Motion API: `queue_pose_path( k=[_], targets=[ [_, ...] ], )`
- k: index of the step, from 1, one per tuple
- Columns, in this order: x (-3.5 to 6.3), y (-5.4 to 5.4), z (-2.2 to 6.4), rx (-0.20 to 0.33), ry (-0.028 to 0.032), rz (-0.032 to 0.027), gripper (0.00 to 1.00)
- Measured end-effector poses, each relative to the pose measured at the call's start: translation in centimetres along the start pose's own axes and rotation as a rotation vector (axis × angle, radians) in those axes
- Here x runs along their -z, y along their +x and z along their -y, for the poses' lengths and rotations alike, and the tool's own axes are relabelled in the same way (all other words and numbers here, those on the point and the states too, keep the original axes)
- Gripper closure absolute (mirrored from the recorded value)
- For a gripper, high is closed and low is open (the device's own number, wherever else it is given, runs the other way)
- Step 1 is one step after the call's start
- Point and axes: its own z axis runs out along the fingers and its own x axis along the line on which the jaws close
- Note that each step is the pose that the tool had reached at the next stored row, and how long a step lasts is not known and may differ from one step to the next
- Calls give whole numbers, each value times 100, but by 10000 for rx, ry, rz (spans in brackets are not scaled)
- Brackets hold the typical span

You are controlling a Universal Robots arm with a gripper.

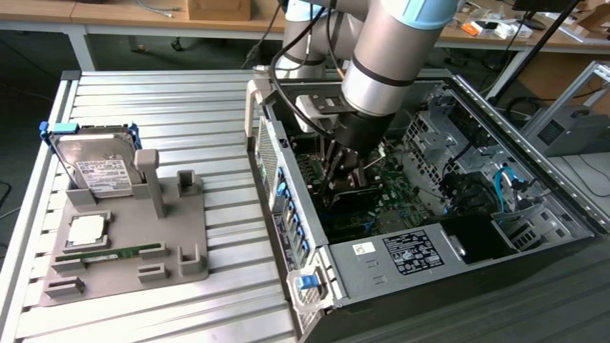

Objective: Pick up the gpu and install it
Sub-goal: 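Press down on the gpu until it lock into place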

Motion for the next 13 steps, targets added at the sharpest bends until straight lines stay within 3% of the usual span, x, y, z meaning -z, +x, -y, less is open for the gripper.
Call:
queue_pose_path(
  k=[7,13],
  targets=[
    [-22,-1,-23,0,1,0,89],
    [-34,-5,-179,1,0,0,89]
  ],
)
